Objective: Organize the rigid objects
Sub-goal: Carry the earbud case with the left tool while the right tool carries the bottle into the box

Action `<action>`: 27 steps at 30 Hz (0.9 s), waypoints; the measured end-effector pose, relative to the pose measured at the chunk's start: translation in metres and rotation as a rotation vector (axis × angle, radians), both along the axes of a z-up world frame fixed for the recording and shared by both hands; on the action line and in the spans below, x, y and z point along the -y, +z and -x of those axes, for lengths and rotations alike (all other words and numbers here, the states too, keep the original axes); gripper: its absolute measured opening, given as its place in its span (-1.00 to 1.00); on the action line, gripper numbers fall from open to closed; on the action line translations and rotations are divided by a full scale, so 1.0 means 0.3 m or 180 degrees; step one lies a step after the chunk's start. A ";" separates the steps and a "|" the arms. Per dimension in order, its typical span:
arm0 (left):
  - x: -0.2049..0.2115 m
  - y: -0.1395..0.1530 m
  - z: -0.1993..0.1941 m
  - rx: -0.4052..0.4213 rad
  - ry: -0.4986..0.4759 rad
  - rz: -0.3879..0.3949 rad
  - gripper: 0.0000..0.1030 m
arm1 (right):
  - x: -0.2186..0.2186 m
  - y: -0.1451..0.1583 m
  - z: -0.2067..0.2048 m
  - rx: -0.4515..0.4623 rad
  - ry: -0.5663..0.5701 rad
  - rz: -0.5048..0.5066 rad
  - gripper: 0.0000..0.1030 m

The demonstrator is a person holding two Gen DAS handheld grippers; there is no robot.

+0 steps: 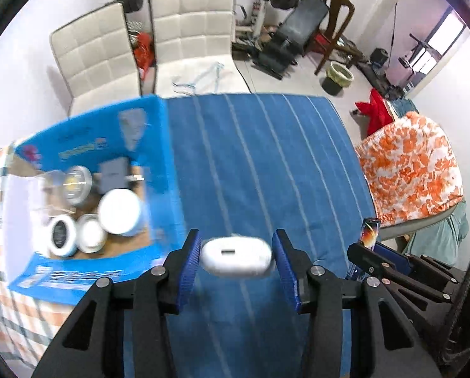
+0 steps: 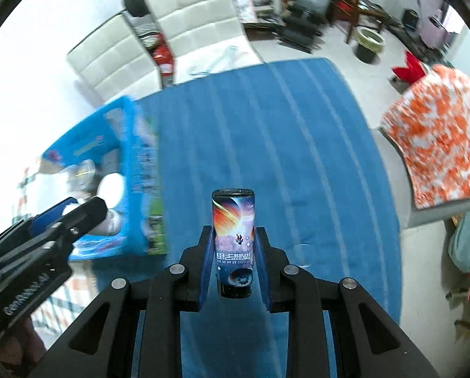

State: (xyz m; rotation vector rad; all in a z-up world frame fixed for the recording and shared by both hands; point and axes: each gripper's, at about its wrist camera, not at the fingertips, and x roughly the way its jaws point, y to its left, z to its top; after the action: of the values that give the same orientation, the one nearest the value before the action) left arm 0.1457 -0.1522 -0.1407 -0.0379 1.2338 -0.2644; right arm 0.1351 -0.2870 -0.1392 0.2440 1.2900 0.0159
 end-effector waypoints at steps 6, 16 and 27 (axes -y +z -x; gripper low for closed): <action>-0.184 0.017 0.015 0.0074 0.0225 -0.0049 -0.17 | -0.233 -0.005 -0.041 0.0005 0.0265 -0.0047 -0.47; -0.508 -0.069 -0.023 -0.0086 0.0647 -0.0004 -0.22 | -0.506 -0.122 -0.140 -0.0153 0.0502 -0.0155 -0.47; -0.684 -0.335 -0.124 -0.0718 0.0807 0.0299 -0.71 | -0.665 -0.400 -0.295 -0.0570 0.0591 -0.0175 -0.47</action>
State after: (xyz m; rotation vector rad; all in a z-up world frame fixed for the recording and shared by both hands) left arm 0.1828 0.0531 -0.2411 -0.3103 1.4242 -0.0982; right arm 0.2236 -0.0874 -0.2593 0.1748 1.4885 0.1917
